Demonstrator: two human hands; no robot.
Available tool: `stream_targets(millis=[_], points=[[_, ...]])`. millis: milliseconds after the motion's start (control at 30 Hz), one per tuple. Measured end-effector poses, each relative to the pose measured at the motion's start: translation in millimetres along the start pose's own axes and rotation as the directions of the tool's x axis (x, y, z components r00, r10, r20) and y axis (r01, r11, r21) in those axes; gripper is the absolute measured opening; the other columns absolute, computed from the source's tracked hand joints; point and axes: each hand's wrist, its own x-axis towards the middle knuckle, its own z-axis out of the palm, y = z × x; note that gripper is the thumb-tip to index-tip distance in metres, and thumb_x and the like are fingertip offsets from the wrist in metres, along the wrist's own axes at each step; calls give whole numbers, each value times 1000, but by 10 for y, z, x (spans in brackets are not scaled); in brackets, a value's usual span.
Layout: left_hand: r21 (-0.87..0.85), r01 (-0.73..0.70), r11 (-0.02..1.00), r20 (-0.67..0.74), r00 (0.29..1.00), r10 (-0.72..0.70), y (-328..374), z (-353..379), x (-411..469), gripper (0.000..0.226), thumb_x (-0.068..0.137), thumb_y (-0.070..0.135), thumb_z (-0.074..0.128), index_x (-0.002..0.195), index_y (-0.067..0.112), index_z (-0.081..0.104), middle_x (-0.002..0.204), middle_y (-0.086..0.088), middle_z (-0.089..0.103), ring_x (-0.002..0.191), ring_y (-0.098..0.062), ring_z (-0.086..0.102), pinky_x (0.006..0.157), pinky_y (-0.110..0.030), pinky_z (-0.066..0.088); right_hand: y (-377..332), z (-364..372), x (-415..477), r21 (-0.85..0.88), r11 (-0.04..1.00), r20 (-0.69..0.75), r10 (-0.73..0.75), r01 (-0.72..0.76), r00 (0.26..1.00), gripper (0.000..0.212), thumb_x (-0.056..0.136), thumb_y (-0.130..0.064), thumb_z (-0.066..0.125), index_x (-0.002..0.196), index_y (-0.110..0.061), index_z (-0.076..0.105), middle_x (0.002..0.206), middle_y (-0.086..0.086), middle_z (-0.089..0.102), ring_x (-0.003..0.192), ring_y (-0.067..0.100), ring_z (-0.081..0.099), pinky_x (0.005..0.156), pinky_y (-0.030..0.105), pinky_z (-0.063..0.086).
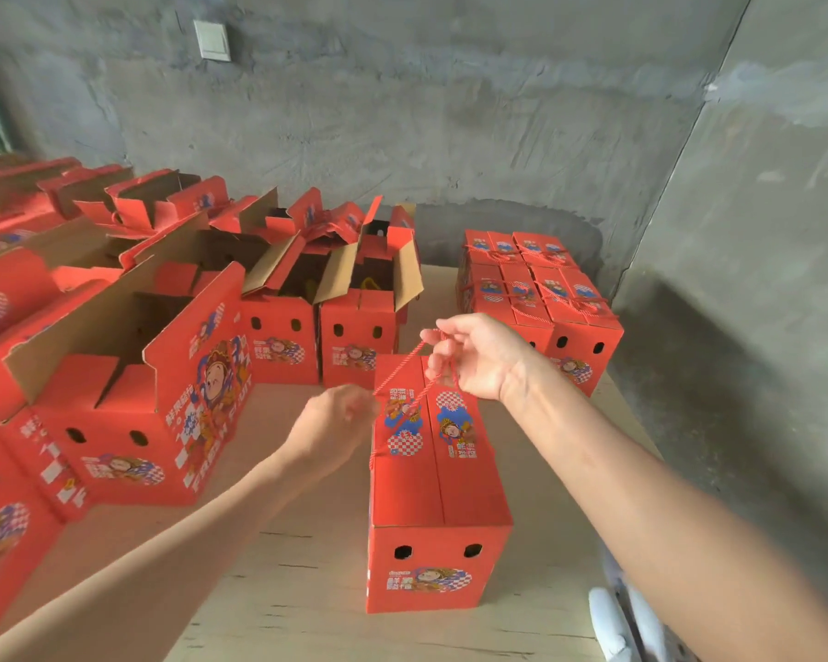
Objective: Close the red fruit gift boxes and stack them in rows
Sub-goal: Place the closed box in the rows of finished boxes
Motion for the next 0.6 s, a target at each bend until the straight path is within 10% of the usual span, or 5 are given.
stream_targets(millis=[133, 600], points=[[-3, -59, 998, 186, 981, 58, -163, 189, -194, 33, 94, 20, 55, 126, 12, 58, 128, -3, 54, 120, -16, 50, 104, -33, 39, -148, 70, -18, -247, 965, -34, -94, 83, 995, 25, 94, -19, 47, 70, -15, 54, 57, -3, 60, 62, 14, 63, 67, 29, 39], [-145, -339, 929, -219, 927, 304, 145, 96, 160, 24, 95, 12, 52, 115, 8, 64, 122, 8, 50, 108, 4, 50, 79, 1, 39, -870, 108, -129, -222, 875, -10, -443, 431, 896, 27, 93, -19, 49, 67, -16, 54, 48, -8, 57, 53, 10, 60, 68, 29, 43]])
